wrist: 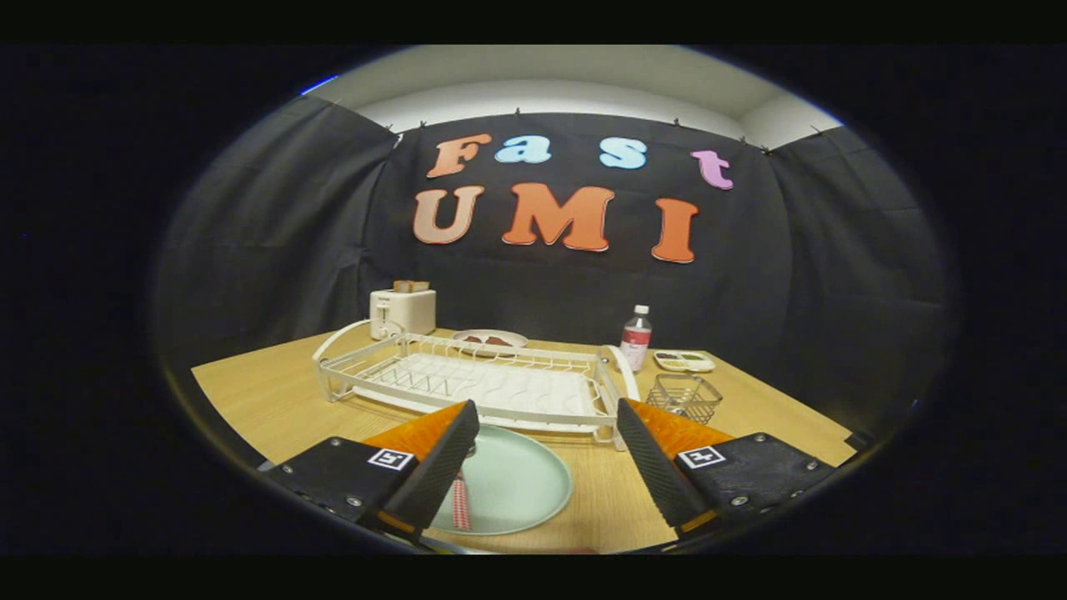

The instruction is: Take the plate from the dish rack, then take the spoon from the basket and place it into the plate.

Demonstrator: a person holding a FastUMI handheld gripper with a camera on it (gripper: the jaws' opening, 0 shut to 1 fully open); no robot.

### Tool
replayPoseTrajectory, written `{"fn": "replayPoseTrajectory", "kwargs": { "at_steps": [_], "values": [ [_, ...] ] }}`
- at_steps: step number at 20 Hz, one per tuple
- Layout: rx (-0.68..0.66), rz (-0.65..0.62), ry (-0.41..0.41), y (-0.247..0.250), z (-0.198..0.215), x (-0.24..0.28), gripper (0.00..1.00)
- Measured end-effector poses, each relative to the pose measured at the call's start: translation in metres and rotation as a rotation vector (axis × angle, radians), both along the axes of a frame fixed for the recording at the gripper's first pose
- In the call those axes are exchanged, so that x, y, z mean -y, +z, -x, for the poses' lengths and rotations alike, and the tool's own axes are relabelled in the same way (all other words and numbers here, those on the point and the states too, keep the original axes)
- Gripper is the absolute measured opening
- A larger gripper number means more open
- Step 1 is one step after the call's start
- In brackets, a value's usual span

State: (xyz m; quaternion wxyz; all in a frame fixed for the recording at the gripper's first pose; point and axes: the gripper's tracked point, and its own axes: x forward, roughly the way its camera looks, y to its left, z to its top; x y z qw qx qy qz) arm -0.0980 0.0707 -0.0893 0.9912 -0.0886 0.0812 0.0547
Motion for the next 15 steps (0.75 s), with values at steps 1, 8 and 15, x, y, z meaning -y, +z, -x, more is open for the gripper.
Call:
{"fn": "replayPoseTrajectory", "kwargs": {
  "at_steps": [1,8,15],
  "values": [
    [0.007,0.004,-0.009,0.005,0.000,0.005,0.99],
    [0.050,0.050,-0.086,0.035,-0.004,0.051,0.99],
    [0.059,0.055,-0.131,0.037,-0.004,0.073,0.99]
  ]
}}
